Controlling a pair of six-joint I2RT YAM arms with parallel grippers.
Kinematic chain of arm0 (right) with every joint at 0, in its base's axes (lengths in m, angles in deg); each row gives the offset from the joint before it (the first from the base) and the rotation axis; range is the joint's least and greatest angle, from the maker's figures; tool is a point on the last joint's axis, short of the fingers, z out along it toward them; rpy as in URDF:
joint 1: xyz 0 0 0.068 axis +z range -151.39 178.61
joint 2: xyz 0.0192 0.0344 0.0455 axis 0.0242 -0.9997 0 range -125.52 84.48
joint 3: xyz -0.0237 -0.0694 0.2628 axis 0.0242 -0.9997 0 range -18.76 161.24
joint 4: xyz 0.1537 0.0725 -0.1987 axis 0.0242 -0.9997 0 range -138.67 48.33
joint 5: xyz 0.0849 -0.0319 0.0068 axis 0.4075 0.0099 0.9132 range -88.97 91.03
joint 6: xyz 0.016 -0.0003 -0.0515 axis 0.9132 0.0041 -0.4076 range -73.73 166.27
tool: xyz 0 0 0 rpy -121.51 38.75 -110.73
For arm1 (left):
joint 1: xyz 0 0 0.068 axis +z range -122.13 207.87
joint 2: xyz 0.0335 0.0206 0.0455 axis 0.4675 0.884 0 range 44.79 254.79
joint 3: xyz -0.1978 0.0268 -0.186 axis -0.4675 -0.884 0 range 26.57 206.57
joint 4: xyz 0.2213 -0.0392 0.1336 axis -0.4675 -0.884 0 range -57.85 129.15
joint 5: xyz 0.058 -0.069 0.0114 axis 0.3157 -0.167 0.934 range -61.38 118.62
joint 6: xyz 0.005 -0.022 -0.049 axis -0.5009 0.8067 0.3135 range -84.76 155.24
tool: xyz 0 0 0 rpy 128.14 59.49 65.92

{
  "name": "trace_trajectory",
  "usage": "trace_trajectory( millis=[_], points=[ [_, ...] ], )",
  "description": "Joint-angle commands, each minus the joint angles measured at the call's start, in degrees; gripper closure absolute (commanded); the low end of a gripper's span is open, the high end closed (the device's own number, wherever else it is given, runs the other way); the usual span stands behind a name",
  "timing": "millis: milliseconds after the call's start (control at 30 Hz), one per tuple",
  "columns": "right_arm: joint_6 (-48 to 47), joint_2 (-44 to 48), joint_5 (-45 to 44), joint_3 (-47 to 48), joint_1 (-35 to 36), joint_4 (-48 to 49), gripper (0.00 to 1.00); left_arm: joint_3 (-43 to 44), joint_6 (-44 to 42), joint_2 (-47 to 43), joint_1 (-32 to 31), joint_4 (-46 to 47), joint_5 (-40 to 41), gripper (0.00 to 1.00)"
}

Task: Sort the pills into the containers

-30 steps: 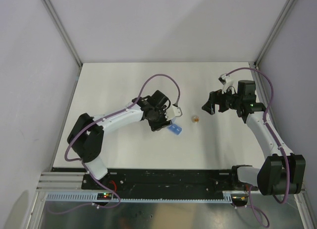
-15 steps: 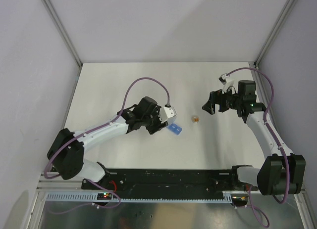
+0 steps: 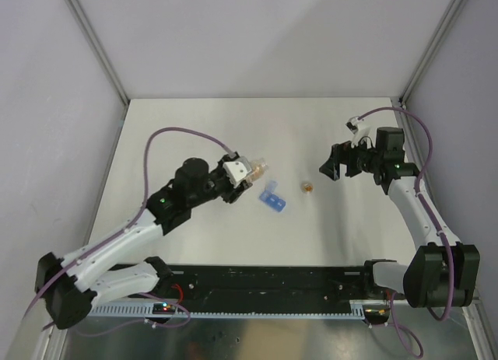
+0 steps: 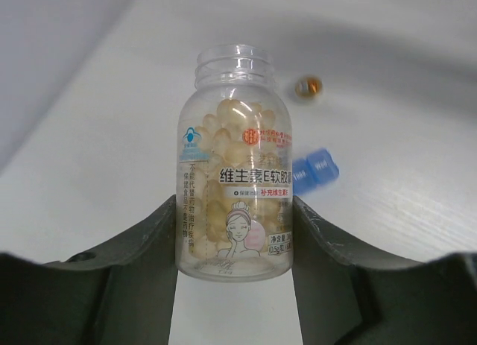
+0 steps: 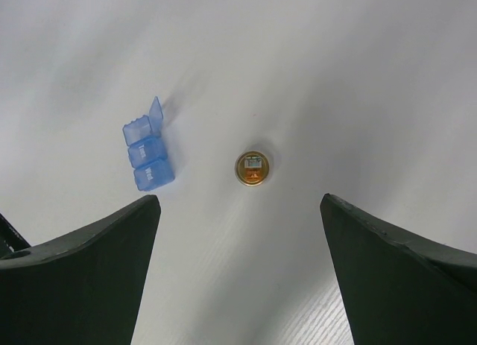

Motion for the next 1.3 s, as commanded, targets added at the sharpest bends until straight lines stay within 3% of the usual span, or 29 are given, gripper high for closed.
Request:
trace_trajectory(
  millis=[0,267,500,867,1067,1267],
  points=[
    [-1.4,2.3,1.8,-0.9,-0.8,2.4,0.05,1.4,2.3,-7.0,0.5,8.0,2.0,1.0],
    [-2.5,2.3,1.6,-1.6,-2.4,3.0,0.04,14.9,7.4,-5.6,2.0,7.7,2.2,1.0],
    [-3.0,1.1,1.8,-1.6,-3.2,3.0,0.04,29.7,14.1,-2.6,4.1,0.3,3.0,1.0],
    [-3.9,0.2,1.0,-1.6,-3.7,2.6,0.04,40.2,16.9,-7.7,6.7,-4.8,7.8,1.0],
    [-4.1,-0.1,1.5,-1.6,-4.6,2.4,0.03,46.1,14.4,-8.7,7.0,-8.6,12.6,1.0],
    [-4.1,0.0,1.9,-1.6,-4.8,2.3,0.03,42.6,14.3,-8.8,7.0,-8.4,11.4,1.0]
  ],
)
